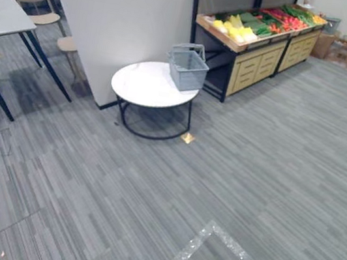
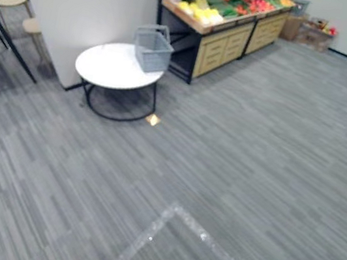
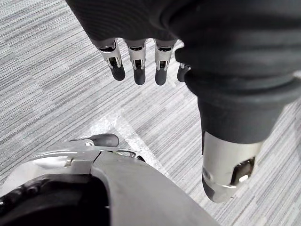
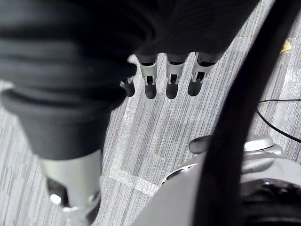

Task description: Pick vegetable in the basket

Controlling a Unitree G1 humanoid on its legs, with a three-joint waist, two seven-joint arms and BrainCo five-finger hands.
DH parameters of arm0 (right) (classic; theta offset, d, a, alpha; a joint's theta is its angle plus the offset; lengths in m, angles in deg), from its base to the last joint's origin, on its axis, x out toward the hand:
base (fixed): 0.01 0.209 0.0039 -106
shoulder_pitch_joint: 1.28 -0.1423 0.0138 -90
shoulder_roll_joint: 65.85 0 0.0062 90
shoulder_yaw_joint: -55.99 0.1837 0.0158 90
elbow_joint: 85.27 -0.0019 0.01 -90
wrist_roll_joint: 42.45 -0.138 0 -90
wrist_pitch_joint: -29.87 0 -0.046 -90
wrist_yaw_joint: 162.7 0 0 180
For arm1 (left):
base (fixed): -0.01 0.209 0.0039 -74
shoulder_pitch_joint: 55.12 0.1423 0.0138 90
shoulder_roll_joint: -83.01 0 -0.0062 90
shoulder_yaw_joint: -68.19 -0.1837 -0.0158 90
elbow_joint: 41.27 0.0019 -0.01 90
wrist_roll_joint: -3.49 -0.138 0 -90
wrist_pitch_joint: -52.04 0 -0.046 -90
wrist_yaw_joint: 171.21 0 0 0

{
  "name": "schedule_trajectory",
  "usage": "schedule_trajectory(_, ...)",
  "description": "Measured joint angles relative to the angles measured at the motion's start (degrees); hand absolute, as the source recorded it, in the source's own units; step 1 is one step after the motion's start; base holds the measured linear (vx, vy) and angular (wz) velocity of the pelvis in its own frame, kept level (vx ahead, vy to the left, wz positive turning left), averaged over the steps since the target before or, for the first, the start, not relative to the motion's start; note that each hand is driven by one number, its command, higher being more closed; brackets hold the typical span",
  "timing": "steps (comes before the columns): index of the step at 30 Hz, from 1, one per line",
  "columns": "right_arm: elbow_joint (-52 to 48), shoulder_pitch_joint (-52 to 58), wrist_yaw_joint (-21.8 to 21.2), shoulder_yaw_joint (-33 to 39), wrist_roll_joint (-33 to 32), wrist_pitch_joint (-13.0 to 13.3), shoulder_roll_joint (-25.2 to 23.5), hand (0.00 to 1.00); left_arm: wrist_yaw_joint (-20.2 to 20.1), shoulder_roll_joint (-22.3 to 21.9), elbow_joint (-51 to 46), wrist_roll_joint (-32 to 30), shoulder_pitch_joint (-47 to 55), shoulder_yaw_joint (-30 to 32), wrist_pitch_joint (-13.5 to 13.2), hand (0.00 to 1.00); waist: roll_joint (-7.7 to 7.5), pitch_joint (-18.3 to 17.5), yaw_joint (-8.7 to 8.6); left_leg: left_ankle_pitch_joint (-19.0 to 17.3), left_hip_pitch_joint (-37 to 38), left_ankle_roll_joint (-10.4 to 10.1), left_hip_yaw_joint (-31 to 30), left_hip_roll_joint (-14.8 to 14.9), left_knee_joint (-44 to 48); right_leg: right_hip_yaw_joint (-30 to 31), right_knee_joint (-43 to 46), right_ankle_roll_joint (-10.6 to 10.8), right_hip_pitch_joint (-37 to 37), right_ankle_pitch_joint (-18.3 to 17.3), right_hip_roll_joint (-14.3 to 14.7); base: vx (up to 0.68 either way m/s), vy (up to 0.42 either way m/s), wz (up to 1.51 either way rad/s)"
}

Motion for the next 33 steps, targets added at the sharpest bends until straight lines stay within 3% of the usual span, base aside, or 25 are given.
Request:
schedule_trajectory(7, 0.2, 0.0, 0.6, 3.5, 0.3, -0.1, -0.8, 0.0, -0.3, 0.0, 0.1, 0.0, 0.0, 0.5, 0.1, 0.0, 0.11, -0.2, -0.01, 0.2, 0.0, 0.3, -0.1, -0.1, -0.3, -0.4, -0.4, -0.2, 0.2, 0.2, 0.0, 0.01, -0.016, 0.02)
schedule_trajectory(23, 0.2, -0.2, 0.6, 3.6, 0.4, -0.2, -0.8, 0.0, -0.1, 0.1, 0.1, 0.0, -0.5, 0.4, 0.1, 0.0, -0.35, 0.1, -0.19, 0.2, 0.0, 0.3, -0.1, -0.1, -0.3, -0.5, -0.5, -0.2, 0.2, 0.2, 0.0, 0.0, -0.005, 0.0)
schedule_trajectory(26, 0.0, -2.1, 0.6, 3.5, -0.2, -0.2, -0.7, 0.0, 0.2, 0.2, 0.1, 0.2, -1.1, 0.0, 0.1, 0.0, -0.02, 0.4, -0.27, 0.6, -2.4, 0.3, 0.4, 0.3, 0.2, -0.1, 6.7, -1.3, -5.7, -2.3, -0.3, -0.02, -0.016, -0.13)
schedule_trajectory(29, 0.0, -3.6, 0.6, 3.6, -1.3, -0.2, -1.1, 0.0, 0.9, 1.2, -0.1, 0.5, -3.1, 0.1, 0.1, 0.0, -1.42, 3.3, -0.25, 0.5, -3.6, -0.1, 0.4, 0.4, 1.7, -0.1, 13.1, -1.9, -9.1, -5.2, -1.1, -0.02, -0.047, -0.01)
schedule_trajectory(32, 0.1, -3.5, 0.5, 3.6, -2.3, -0.2, -1.5, 0.0, 1.3, 1.1, -0.4, 0.6, -3.2, 2.8, 0.1, 0.0, -1.68, 4.4, -0.29, -4.4, -6.9, -3.0, 0.6, 2.1, 10.0, -0.4, 15.7, -3.0, -9.6, -8.5, -1.1, 0.0, -0.115, 0.04)
schedule_trajectory(33, 0.1, -3.3, 0.5, 3.4, -2.3, -0.1, -1.3, 0.0, 1.3, 0.8, -0.9, 0.9, -3.1, 3.6, 0.1, 0.0, -1.87, 4.3, -0.03, -7.5, -10.9, -4.3, 0.4, 4.4, 20.4, -0.6, 16.2, -3.7, -9.4, -9.4, -0.6, 0.0, -0.116, 0.09)
